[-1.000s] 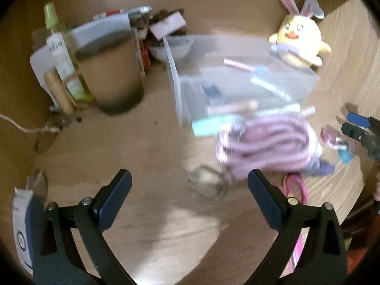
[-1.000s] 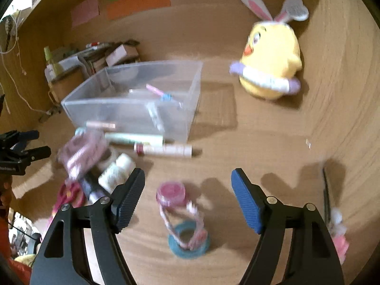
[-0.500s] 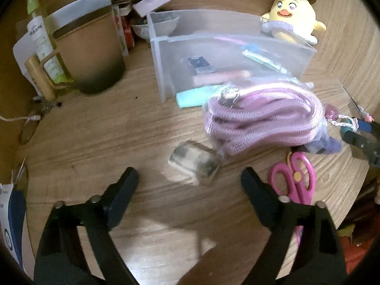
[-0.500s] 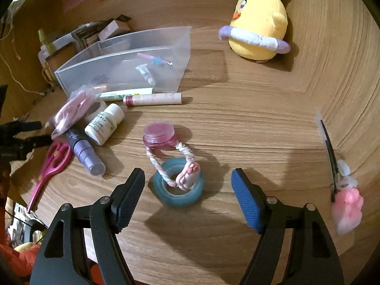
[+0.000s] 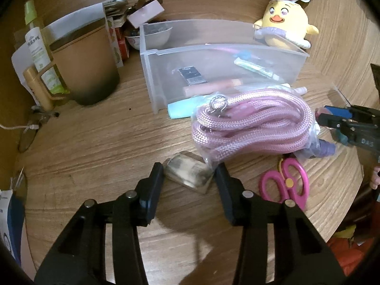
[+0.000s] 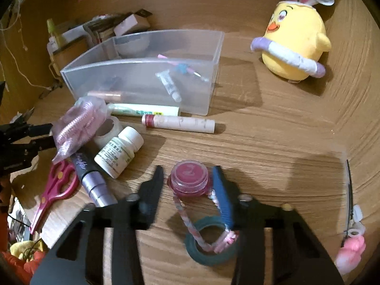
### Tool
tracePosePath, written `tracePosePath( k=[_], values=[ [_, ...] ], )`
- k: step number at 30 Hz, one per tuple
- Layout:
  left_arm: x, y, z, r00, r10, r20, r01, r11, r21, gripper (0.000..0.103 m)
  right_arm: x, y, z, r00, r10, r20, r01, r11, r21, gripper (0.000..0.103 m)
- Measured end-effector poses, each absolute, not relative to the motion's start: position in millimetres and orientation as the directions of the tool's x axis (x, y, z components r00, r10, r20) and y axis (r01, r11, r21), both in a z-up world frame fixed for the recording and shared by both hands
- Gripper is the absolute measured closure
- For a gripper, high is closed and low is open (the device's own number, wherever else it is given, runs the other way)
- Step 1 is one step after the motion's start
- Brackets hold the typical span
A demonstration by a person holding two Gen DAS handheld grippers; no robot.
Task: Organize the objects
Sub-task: 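Grasp the metal tin with the left gripper while the right gripper grasps the pink lip balm jar, then place the tin and lip balm jar into the clear box and release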
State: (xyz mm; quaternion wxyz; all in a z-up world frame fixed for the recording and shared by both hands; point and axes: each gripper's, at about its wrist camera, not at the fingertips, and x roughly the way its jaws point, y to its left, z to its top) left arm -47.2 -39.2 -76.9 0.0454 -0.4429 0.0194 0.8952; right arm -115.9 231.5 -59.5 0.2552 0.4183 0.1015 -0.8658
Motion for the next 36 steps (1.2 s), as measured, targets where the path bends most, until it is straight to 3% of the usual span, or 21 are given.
tracePosePath(
  k=[18,36],
  values=[
    [-18.5,-64.6,-35.7,-0.692,0.013,-0.722,-0.001,-1.0,-0.017,0.059,-117.8,227.8,-10.5,-0.606,-0.428,-0.671,0.529,-0.847,0.063,0.07],
    [-66.6,-53.2,24.6,-0.795,0.077,-0.602,-0.043,-0.997,-0.07,0.059,-139.0,191.5,49.2,-0.677,-0.495,-0.545,0.558,-0.828,0.058,0.07]
  ],
)
